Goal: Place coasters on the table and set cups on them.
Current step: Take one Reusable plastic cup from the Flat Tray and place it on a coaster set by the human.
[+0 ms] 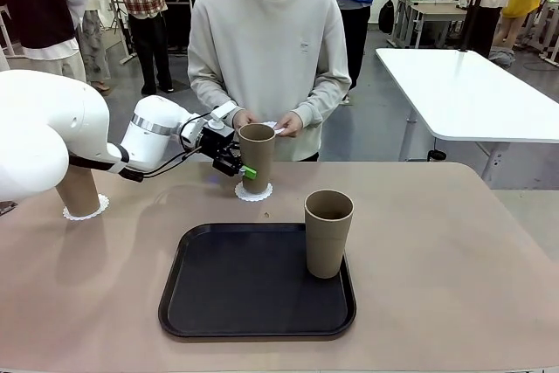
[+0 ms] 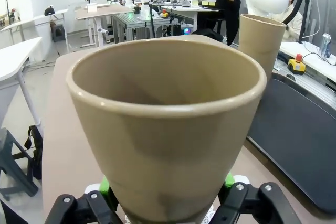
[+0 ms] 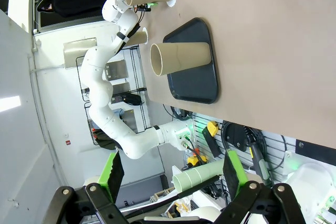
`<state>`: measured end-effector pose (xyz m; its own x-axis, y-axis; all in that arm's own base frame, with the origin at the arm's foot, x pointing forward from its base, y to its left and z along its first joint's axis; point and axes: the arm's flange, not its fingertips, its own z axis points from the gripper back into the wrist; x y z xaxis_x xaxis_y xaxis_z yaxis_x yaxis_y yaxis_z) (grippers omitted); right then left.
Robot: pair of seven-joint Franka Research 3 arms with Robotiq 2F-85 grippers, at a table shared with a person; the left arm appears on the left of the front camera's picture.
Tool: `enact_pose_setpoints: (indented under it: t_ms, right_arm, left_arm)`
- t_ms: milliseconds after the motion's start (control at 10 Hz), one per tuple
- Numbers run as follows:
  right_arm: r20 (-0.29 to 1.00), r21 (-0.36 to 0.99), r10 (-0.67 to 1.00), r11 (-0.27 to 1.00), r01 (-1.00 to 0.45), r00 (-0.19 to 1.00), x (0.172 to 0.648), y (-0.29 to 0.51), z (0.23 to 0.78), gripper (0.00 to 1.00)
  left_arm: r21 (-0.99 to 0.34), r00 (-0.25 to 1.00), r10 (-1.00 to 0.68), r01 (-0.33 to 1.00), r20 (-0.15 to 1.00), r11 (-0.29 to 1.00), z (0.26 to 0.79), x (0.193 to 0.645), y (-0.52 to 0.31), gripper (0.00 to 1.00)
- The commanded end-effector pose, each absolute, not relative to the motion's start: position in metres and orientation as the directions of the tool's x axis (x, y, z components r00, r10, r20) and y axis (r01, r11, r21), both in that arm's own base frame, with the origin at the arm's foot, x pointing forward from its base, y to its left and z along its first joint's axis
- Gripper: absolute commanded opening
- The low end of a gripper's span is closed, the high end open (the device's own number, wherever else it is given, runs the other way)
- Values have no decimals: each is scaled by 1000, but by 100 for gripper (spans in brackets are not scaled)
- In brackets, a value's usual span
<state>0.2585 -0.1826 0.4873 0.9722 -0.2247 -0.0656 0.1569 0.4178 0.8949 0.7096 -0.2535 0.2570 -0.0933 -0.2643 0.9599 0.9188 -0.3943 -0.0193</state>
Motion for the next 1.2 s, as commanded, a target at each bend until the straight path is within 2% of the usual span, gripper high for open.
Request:
enact_pose_setpoints:
  t_ms: [0,1100]
  right_arm:
    - [-47,905,-220,404,135,974,260,-183,487,100]
    - [-47,905,-220,404,135,974,260,-183,487,100]
  left_arm:
    - [-30,-94,-279,911,956,-411,265,732,-256,100]
    - [-22,-140,-358,911,923,-412,272,727,-246,100]
